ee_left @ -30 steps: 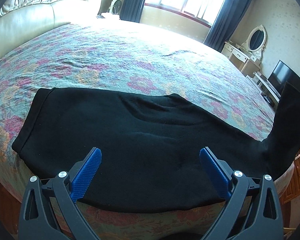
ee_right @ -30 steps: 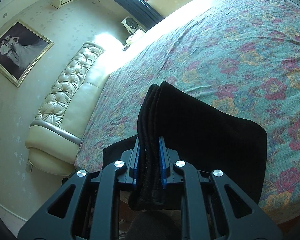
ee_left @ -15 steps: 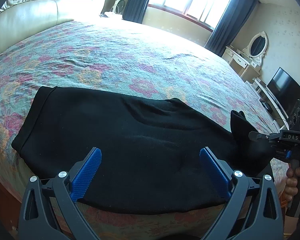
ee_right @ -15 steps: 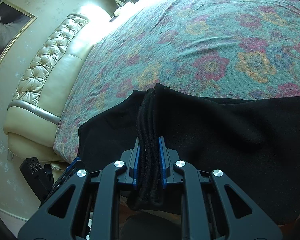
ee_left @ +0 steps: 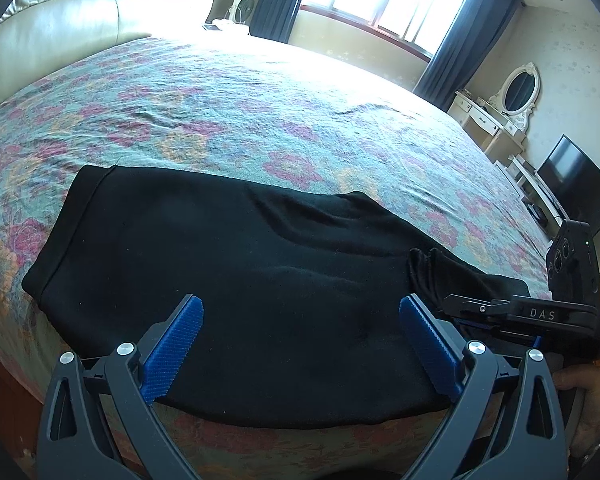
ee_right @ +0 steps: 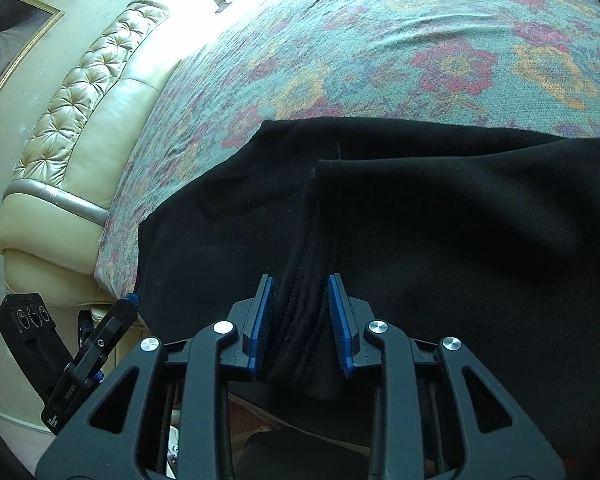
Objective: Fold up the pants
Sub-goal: 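Open the right gripper and release the cuff onto the trousers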
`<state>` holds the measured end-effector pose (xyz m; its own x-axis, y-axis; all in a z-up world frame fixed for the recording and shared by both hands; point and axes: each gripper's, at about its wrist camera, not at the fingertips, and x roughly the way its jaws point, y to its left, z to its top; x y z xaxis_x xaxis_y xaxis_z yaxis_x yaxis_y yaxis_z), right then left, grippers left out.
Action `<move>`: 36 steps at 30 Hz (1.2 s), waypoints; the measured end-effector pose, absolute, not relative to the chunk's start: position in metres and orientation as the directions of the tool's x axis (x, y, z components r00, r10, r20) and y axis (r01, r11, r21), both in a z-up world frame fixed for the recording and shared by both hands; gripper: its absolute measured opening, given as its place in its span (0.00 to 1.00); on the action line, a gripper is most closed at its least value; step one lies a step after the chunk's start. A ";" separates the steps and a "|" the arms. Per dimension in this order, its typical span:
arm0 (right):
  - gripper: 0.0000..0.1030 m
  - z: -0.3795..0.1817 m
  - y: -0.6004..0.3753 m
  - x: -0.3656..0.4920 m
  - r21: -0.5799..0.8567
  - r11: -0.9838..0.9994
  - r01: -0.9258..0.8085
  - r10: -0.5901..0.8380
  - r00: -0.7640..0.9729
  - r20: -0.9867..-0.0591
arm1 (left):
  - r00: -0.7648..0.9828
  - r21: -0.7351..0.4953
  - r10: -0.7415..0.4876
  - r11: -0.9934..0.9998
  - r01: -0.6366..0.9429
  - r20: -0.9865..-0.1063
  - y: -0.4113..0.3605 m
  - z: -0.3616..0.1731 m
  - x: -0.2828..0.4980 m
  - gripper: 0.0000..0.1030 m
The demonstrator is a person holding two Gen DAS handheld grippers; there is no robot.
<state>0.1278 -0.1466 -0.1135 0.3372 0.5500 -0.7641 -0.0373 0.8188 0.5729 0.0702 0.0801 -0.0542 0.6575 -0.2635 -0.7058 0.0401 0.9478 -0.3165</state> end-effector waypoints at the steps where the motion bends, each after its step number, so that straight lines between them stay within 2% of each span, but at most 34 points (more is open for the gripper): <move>1: 0.29 -0.115 -0.143 0.127 0.565 0.824 -0.045 0.544 0.338 -0.768 | 0.657 -0.315 -0.262 0.948 0.039 -0.707 0.080 -0.055 0.070 0.95; 7: 0.46 -0.116 -0.129 0.122 0.561 0.824 -0.075 0.549 0.348 -0.760 | 0.653 -0.317 -0.259 0.948 0.031 -0.711 0.081 -0.057 0.071 0.95; 13: 0.46 -0.101 -0.134 0.121 0.567 0.819 -0.086 0.546 0.419 -0.725 | 0.650 -0.310 -0.257 0.950 0.035 -0.715 0.082 -0.060 0.072 0.95; 18: 0.49 -0.118 -0.133 0.124 0.536 0.840 -0.089 0.530 0.354 -0.771 | 0.643 -0.325 -0.262 0.945 0.021 -0.720 0.089 -0.064 0.074 0.95; 21: 0.52 -0.118 -0.135 0.119 0.544 0.831 -0.115 0.542 0.386 -0.747 | 0.639 -0.349 -0.276 0.937 0.013 -0.718 0.095 -0.067 0.076 0.95; 25: 0.53 -0.104 -0.141 0.103 0.561 0.811 -0.167 0.571 0.433 -0.697 | 0.638 -0.364 -0.290 0.931 0.017 -0.713 0.104 -0.068 0.076 0.95; 29: 0.54 -0.094 -0.149 0.072 0.537 0.808 -0.242 0.578 0.504 -0.642 | 0.630 -0.429 -0.338 0.903 0.010 -0.699 0.126 -0.070 0.077 0.95; 31: 0.61 -0.097 -0.155 0.054 0.538 0.799 -0.268 0.590 0.521 -0.617 | 0.626 -0.474 -0.376 0.881 0.012 -0.683 0.141 -0.070 0.078 0.95; 36: 0.61 -0.103 -0.166 0.026 0.497 0.802 -0.332 0.594 0.536 -0.600 | 0.662 -0.551 -0.394 0.834 -0.034 -0.638 0.193 -0.066 0.070 0.95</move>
